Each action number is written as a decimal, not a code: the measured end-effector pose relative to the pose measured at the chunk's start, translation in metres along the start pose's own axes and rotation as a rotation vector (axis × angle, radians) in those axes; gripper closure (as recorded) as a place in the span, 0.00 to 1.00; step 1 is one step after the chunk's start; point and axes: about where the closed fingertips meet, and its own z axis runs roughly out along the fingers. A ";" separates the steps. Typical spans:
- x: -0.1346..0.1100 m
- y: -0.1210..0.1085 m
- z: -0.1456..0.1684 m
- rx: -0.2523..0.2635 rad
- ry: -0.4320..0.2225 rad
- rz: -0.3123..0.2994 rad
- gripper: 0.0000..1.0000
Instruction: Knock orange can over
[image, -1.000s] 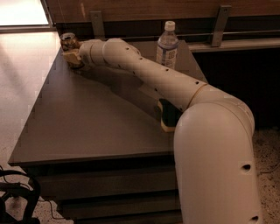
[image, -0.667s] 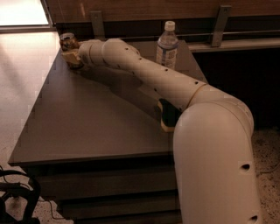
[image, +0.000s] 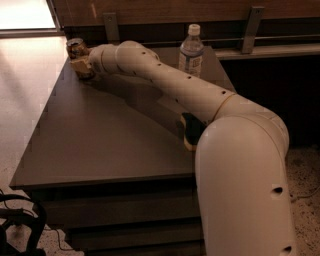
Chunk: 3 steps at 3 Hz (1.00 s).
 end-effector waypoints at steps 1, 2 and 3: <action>-0.014 -0.010 -0.013 -0.022 0.092 -0.028 1.00; -0.014 -0.019 -0.032 -0.040 0.196 -0.040 1.00; -0.007 -0.029 -0.069 -0.018 0.329 -0.049 1.00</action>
Offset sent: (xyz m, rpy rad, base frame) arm -0.0043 -0.0699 0.0373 -0.3168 0.1536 0.0258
